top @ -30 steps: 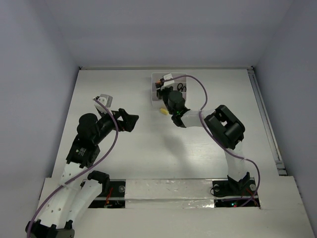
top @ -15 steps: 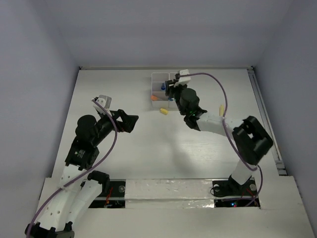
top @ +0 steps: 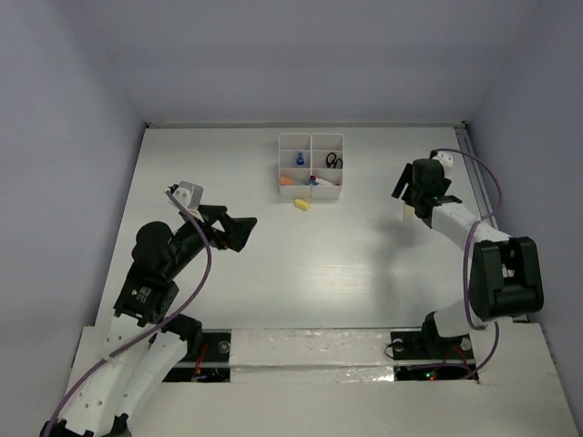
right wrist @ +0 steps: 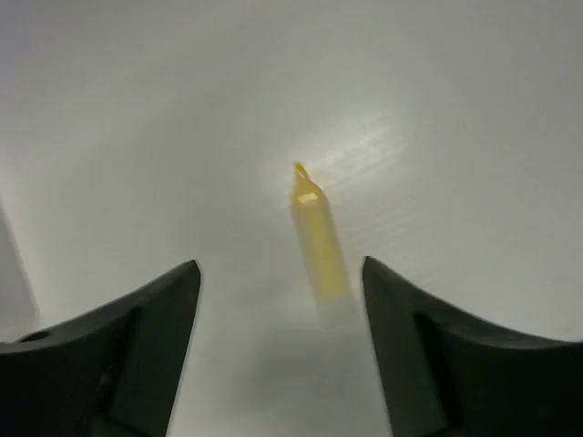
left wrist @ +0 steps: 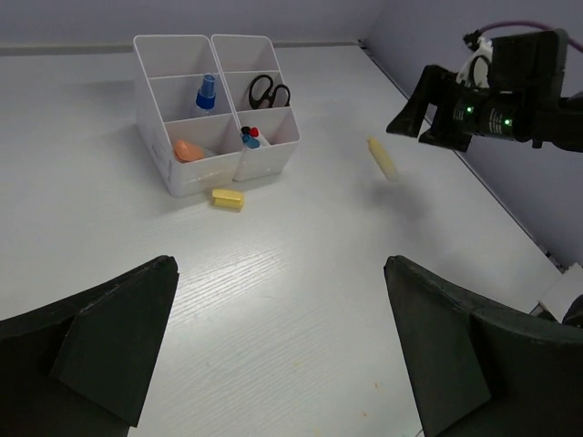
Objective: Sort the stationery into containers
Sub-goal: Pick up the pen from the center of the board.
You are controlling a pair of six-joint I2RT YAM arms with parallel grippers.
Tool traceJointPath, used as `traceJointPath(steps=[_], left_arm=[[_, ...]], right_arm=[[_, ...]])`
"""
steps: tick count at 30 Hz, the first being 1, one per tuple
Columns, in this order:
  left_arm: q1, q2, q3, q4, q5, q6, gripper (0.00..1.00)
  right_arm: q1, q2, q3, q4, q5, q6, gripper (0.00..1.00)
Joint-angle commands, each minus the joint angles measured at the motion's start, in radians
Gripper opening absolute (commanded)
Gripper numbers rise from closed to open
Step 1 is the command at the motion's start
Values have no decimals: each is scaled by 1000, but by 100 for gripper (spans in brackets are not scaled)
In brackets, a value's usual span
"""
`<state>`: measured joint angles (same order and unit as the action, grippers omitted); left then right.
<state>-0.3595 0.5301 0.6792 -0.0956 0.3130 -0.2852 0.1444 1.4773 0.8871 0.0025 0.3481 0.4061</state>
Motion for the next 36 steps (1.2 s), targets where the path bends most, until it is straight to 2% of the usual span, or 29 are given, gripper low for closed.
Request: traceJointPath(steps=[1,5,9,15,19,21,24,25,27,31,32,35,36], left_arm=[[-9,-19,13,34,1,11,96],[-18,-28,11,33,1,11,96],[-27,-33,11,33,3,11,96],[-36,-28,11,31,3,12,96],[-36,-19,13,33,3,12,96],[-45,-16,13,34,3,12,96],[-45,-13,11,36,8,11,96],[-45,-10,10,36,9,9,96],[-45,-5,6,43,18,6,96],[-45,34,2,59,60,-3,95],[-45,45,2,60,76,-8,94],[-27,80,-4,74,112,-19,93],[-27,88,-6,83,121,-26,91]], right_arm=[[-45,37,49,-185,-97,-9,84],[-98,126,130,-249,-127,-53,84],[-124,262,242,-323,-193,-111,74],[-124,431,392,-409,-123,-167,67],[-124,452,400,-407,-159,-155,52],[-124,446,376,-392,-185,-151,49],[-124,446,349,-374,-189,-154,26],[-124,436,339,-366,-192,-148,16],[-124,404,310,-311,-262,-136,8],[-31,214,187,-196,-302,-107,7],[37,131,175,-193,-294,-99,7],[162,14,135,-161,-302,-61,7],[243,-47,125,-127,-320,-43,7]])
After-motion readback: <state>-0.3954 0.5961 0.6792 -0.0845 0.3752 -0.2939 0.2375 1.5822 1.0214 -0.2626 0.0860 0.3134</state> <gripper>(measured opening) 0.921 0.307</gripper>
